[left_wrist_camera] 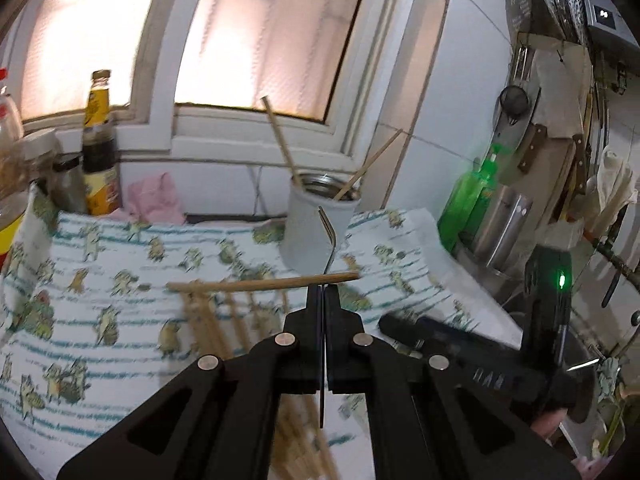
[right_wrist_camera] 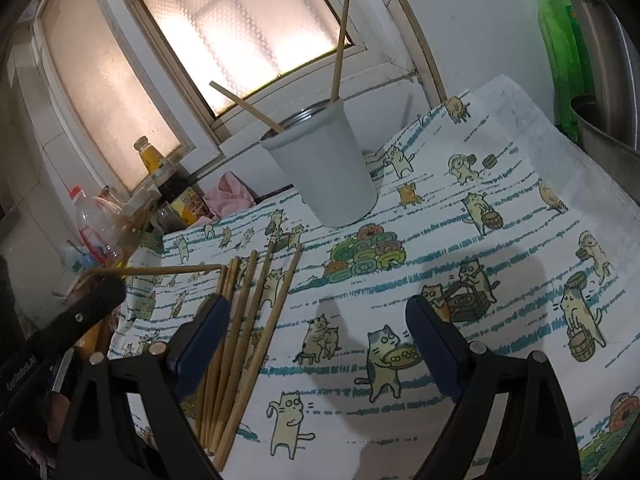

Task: Organize utensils

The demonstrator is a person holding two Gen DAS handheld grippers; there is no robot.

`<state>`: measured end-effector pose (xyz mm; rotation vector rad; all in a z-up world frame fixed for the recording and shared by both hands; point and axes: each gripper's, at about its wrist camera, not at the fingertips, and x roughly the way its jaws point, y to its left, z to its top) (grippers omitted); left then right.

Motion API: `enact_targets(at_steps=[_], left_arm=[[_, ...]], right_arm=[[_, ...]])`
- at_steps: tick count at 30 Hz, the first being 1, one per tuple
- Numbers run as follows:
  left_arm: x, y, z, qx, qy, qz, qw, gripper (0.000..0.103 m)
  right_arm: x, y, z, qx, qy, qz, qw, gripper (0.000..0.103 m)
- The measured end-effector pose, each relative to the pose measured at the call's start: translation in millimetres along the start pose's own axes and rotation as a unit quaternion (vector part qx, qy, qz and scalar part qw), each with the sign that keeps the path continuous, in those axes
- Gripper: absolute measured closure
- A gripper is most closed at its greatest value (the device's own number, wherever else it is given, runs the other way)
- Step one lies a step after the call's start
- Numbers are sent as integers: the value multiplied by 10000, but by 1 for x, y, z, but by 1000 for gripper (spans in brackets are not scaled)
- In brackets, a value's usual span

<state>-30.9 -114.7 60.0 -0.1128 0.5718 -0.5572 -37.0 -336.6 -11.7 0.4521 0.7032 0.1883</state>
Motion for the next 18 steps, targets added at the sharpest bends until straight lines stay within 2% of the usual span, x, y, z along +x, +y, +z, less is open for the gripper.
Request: enact_targets(at_steps=[3, 9, 13, 14, 18], left_arm=[[8, -7, 17, -62, -97, -169, 9998, 102], [17, -8, 45, -161, -409, -144, 9989, 102], [7, -2, 51, -381, -468, -705, 9957, 102], [4, -3, 52, -343, -547, -678, 9956, 102], [0, -5, 58, -132, -753, -23, 9971, 102]], right_arm=[[-2, 1, 3, -12, -34, -84, 10000, 14], [-1, -5, 5, -5, 17, -253, 9997, 14], [-1, -9, 7, -35, 43, -321, 9995, 14], [-1, -11, 7, -30, 36, -322, 9995, 14], [1, -14, 8, 14, 25, -355, 9994, 14]])
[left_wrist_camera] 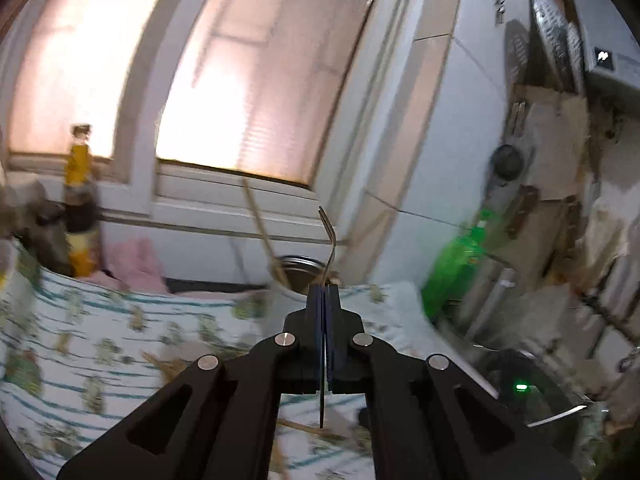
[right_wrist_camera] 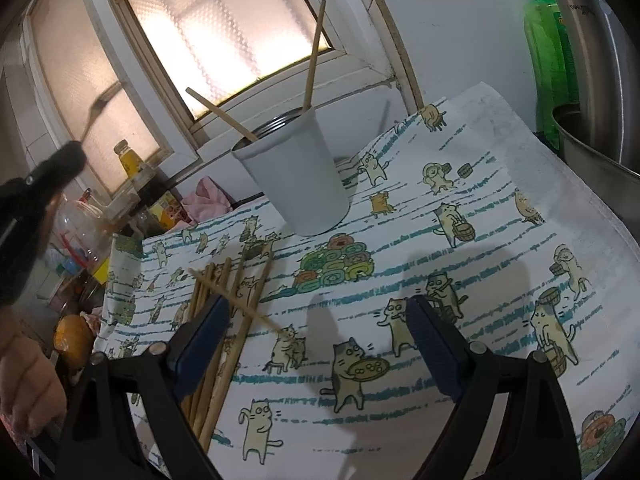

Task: Organize utensils

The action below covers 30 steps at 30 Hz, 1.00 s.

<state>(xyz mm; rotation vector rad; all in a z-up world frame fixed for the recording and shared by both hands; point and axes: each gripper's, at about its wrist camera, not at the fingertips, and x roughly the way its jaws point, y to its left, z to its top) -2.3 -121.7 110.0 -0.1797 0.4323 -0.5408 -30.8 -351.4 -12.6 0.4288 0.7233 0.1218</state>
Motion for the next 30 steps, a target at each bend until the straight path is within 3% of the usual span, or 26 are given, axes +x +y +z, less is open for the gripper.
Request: enact_targets(at_steps=[5, 12, 19, 21, 22, 24, 26, 30], left_arm=[[0, 22, -10, -111, 121, 477, 9987, 102], [4, 66, -54, -328, 607, 1232, 9900, 102], [-10, 109, -88, -726, 712, 1684, 9804, 102], [-17, 116, -92, -816, 724, 1652, 9802, 102], [-20, 118, -93, -812, 721, 1648, 9803, 102], [-27, 118, -94, -737, 690, 1721, 9799, 102], [-33, 116, -94, -637, 615, 1810, 9795, 102], [-47, 113, -92, -585, 476, 1818, 9804, 102]], right_arm=[[7, 5, 0, -60, 65, 11, 10000, 14], [19, 21, -2, -332, 350, 182, 9987, 14], [48, 77, -33, -1636, 1095, 564, 9788, 16], [64, 88, -41, -1782, 1347, 433, 9738, 25], [65, 93, -42, -1923, 1203, 249, 9736, 29], [68, 100, -44, -2096, 1222, 71, 9701, 47], [70, 104, -46, -2230, 1256, 21, 9667, 58], [71, 110, -50, -2632, 1267, 1, 9564, 69]])
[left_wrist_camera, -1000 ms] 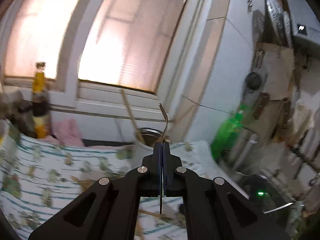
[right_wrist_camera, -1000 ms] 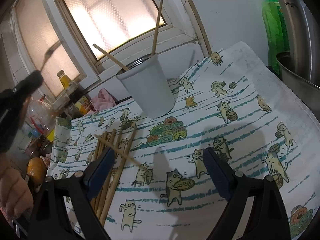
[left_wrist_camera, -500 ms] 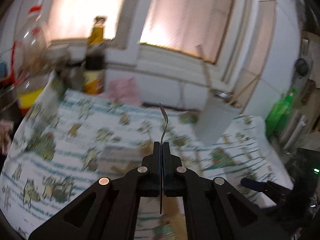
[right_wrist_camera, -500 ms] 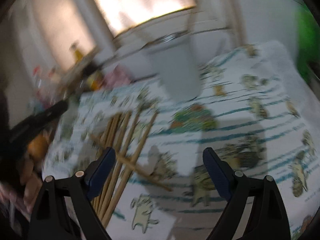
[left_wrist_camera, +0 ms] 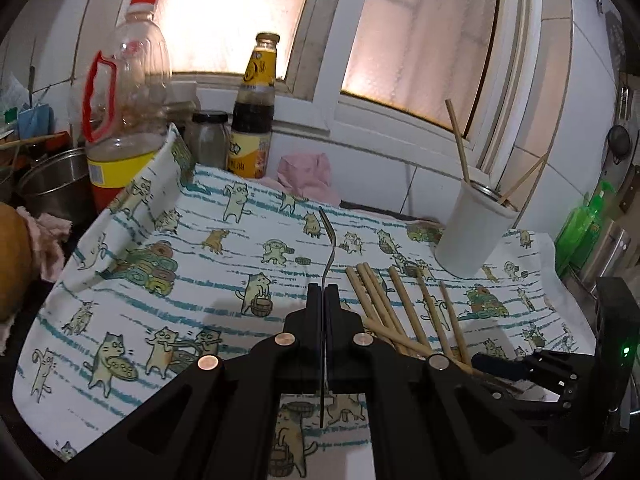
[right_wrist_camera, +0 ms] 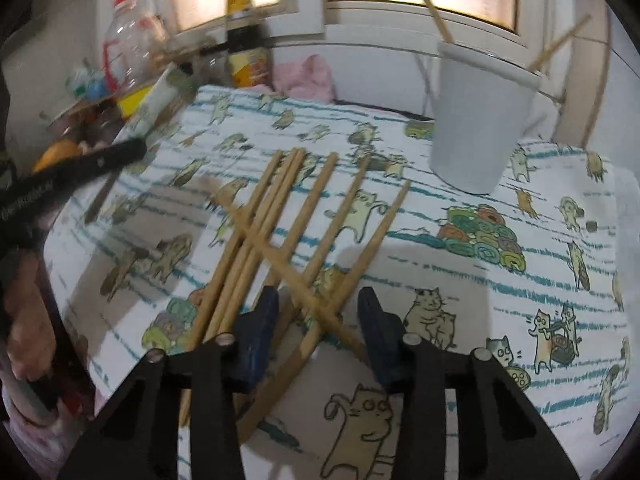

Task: Organize utensils
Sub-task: 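Lower the right gripper onto the pile and grasp one chopstick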

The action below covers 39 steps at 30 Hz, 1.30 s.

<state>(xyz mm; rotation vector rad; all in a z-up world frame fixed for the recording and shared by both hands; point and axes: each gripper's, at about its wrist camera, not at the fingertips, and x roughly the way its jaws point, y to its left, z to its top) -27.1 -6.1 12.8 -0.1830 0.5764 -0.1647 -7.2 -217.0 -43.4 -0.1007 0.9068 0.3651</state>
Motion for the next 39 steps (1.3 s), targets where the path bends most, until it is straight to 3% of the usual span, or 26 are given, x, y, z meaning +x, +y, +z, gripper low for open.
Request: enact_targets(at_steps=[1, 2, 7, 13, 20, 26, 32, 34, 39], left_arm=[[-2, 1, 0, -27, -13, -24, 10000, 102], [-5, 1, 0, -60, -21, -56, 10000, 102], [-12, 2, 0, -73, -79, -67, 9999, 102], [-3, 5, 3, -155, -9, 33, 9999, 102], [29, 10, 6, -196, 705, -46, 9973, 102], [42, 13, 5, -168, 935, 3, 9955, 102], [44, 4, 9, 99, 992, 47, 9950, 102], [51, 1, 10, 192, 1141, 54, 9933, 102], [77, 1, 14, 313, 1697, 118, 9849, 102]], right_arm=[[-2, 2, -1, -106, -35, 11, 9999, 73], [-3, 3, -2, -157, -53, 27, 9999, 84], [-13, 0, -4, -12, -239, -224, 9995, 97], [-18, -7, 2, -59, -169, -306, 9994, 96], [-8, -18, 53, 90, 42, -3, 10000, 94], [29, -16, 99, 40, 538, 133, 9985, 93], [71, -17, 119, 81, 943, 245, 9952, 93], [80, -20, 122, 141, 995, 126, 9949, 93], [94, -23, 124, 143, 1194, 360, 9921, 95]])
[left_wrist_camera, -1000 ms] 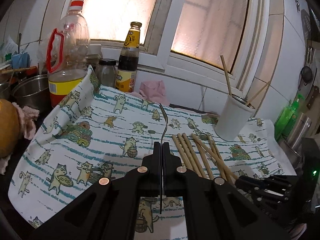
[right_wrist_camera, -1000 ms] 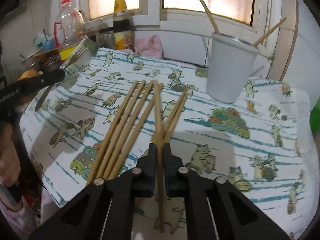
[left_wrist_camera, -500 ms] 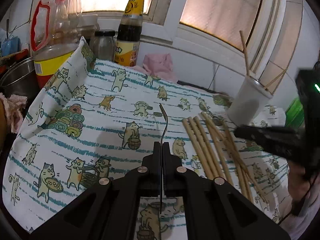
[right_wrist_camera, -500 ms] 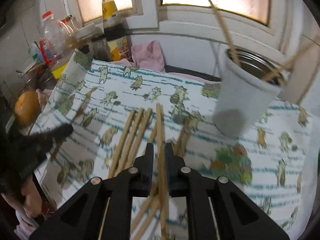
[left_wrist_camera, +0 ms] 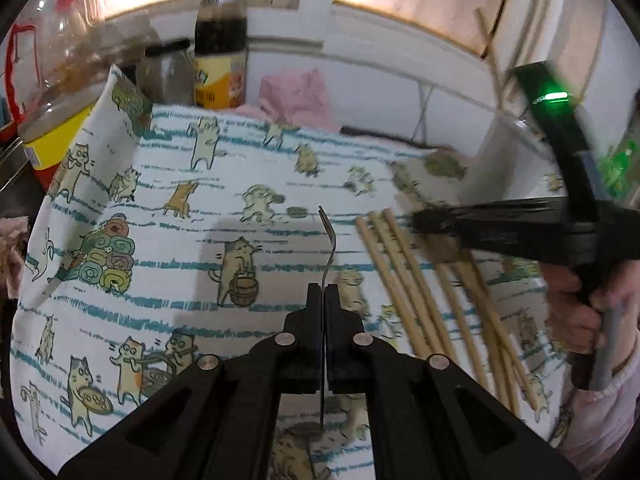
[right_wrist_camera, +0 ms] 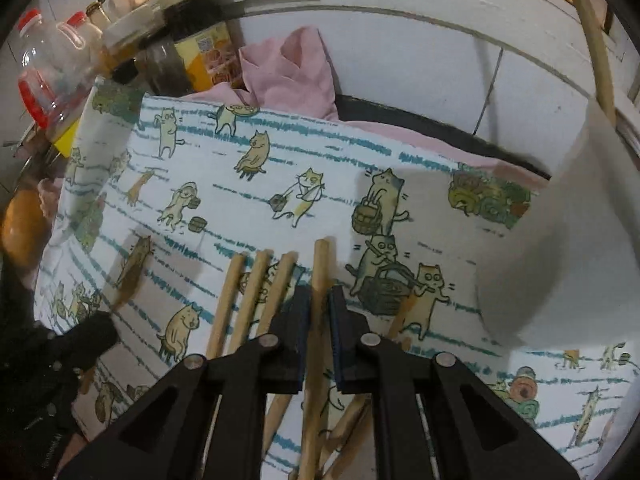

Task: Organize utensils
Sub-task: 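Lower the right gripper onto the pile and grasp one chopstick, then lift the chopstick with the right gripper and insert it into the white cup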

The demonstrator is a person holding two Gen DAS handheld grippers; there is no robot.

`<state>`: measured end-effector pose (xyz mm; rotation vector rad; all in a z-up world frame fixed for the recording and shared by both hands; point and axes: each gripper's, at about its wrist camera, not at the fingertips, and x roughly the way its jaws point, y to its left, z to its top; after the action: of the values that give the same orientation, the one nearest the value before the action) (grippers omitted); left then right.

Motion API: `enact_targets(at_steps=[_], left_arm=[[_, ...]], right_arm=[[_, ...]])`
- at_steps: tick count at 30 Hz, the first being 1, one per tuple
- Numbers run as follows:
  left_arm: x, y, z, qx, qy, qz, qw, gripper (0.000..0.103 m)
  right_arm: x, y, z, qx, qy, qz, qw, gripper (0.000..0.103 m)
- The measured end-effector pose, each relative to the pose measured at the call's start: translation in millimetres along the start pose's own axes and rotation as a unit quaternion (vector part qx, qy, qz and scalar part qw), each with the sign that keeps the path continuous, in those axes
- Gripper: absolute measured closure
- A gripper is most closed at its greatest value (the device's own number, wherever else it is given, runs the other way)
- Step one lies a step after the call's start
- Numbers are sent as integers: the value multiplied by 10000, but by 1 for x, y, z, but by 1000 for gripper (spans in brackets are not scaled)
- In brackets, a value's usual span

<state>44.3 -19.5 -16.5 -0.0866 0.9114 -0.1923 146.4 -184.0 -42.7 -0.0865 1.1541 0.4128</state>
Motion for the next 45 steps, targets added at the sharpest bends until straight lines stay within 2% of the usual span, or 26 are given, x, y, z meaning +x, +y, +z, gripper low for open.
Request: enact_targets(at_steps=[4, 7, 10, 13, 15, 18, 21, 23, 25, 27, 28, 29, 32, 35, 37, 40, 43, 45], left_arm=[[14, -7, 6, 334, 298, 321, 9985, 102], [23, -11, 7, 436, 478, 400, 9971, 102], [28, -17, 7, 591, 460, 506, 9959, 102], [32, -19, 12, 494, 476, 477, 9965, 99], [37, -21, 18, 492, 534, 428, 9964, 98], [46, -26, 30, 602, 601, 560, 9948, 98], [54, -30, 40, 578, 643, 654, 9941, 92], [59, -31, 47, 542, 699, 551, 9946, 86], [64, -32, 57, 500, 743, 513, 9947, 85], [73, -36, 66, 504, 761, 666, 9936, 85], [75, -37, 69, 494, 781, 698, 9933, 90], [77, -37, 72, 435, 834, 666, 9933, 100], [77, -35, 77, 276, 960, 472, 9939, 101], [51, -41, 84, 395, 518, 614, 9960, 102], [30, -47, 89, 436, 211, 571, 9972, 102], [-2, -52, 96, 416, -144, 315, 9985, 102], [-34, -66, 102, 557, -506, 119, 9971, 102], [-53, -80, 107, 642, -782, -22, 9949, 102]], right_arm=[[-24, -11, -4, 124, -561, 359, 9977, 95], [-50, -23, -7, 272, -1088, 623, 9917, 96], [-81, -35, -11, 469, -1860, 860, 9777, 96], [-112, -49, -18, 614, -2570, 1063, 9586, 96], [-134, -54, -24, 636, -3076, 1018, 9439, 96], [-156, -57, -31, 637, -3641, 942, 9244, 96], [-164, -61, -35, 754, -3849, 983, 9146, 96], [-167, -64, -36, 828, -3938, 937, 9107, 96], [-168, -65, -36, 872, -3974, 838, 9096, 96], [-174, -69, -40, 925, -4068, 763, 9056, 96], [-176, -72, -43, 938, -4103, 752, 9040, 96], [-177, -73, -44, 949, -4136, 755, 9023, 96], [-184, -79, -50, 973, -4241, 744, 8973, 96], [-190, -83, -53, 1024, -4353, 748, 8913, 96], [-194, -88, -56, 1101, -4429, 833, 8859, 96], [-200, -95, -61, 1212, -4569, 938, 8762, 96], [-203, -99, -62, 1252, -4598, 784, 8757, 96], [-204, -106, -63, 1456, -4638, 826, 8700, 96]])
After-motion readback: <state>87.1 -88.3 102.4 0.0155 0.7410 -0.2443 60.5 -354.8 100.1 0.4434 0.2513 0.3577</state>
